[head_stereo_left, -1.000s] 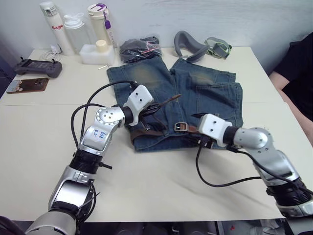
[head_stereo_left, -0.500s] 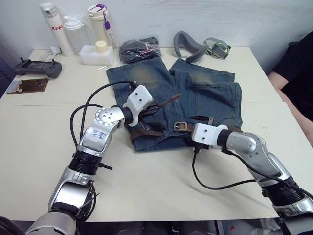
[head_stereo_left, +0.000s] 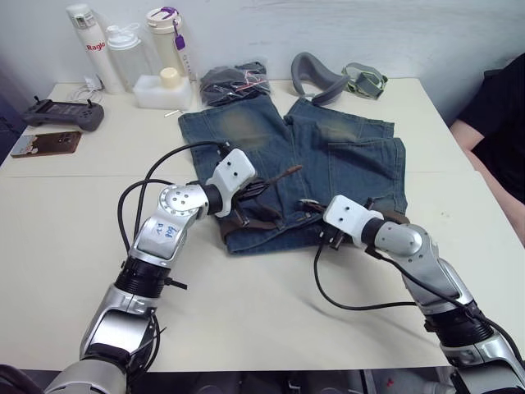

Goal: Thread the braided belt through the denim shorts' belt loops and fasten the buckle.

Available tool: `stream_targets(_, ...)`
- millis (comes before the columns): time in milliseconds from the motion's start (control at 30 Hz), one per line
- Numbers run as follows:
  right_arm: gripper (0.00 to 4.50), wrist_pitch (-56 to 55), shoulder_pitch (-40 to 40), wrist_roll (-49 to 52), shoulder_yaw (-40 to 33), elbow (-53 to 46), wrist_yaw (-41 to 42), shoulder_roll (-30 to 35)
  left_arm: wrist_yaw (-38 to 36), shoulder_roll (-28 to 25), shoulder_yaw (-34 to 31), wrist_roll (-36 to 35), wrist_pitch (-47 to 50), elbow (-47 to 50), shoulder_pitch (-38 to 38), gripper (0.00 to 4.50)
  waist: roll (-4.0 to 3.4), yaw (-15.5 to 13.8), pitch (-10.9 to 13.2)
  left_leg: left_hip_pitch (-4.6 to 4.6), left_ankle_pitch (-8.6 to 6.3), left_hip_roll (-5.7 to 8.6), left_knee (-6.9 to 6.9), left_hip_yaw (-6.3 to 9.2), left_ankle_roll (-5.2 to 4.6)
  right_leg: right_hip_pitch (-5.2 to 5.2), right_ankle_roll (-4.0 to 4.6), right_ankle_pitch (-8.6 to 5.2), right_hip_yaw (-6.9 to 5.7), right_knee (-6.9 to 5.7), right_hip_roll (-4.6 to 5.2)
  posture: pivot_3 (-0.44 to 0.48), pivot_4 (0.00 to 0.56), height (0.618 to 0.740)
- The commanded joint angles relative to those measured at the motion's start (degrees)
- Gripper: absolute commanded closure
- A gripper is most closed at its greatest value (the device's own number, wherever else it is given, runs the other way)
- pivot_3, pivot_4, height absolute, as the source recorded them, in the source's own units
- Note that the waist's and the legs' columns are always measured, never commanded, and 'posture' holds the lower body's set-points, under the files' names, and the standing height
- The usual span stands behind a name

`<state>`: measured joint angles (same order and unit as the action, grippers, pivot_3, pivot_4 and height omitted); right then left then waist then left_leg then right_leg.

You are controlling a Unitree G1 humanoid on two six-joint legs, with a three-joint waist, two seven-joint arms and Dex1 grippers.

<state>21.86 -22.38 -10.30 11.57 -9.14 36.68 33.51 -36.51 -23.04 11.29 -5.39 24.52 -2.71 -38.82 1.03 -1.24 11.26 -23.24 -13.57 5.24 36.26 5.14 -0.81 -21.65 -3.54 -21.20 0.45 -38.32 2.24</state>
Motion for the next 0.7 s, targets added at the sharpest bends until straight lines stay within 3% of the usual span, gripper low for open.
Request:
stream_targets(33,4.49,5.1,-0.7,3.8,-6.7,-3.1,-3.2,-2.8,-1.0,-0.9,-0.3,0.2,0.5,3.2,0.6,4.5,0.0,0.0,0.0,0.0,0.0,0.01,0.0,0.0,0.0,0.0,0.0,0.0,0.01,0.0,0.01,0.0,0.15,0.74)
stream_targets(333,4.49,17.8,-1.7,14.0,-14.6,-7.7,-8.2,-13.0,-2.9,-2.6,0.3,0.6,1.2,3.6,2.0,4.5,-0.01,0.1,0.0,0.0,0.01,0.01,-0.04,0.0,0.01,-0.06,0.0,0.0,0.01,-0.06,0.01,0.0,0.15,0.74)
stream_targets(700,4.49,20.0,-1.6,14.5,-8.4,-13.8,-8.7,-12.7,-2.3,-0.3,1.0,1.5,0.3,1.4,1.1,4.5,-0.02,1.1,0.0,-0.02,0.03,0.01,-0.12,-0.03,0.05,-0.24,0.0,0.0,0.02,-0.25,0.02,0.0,0.15,0.74)
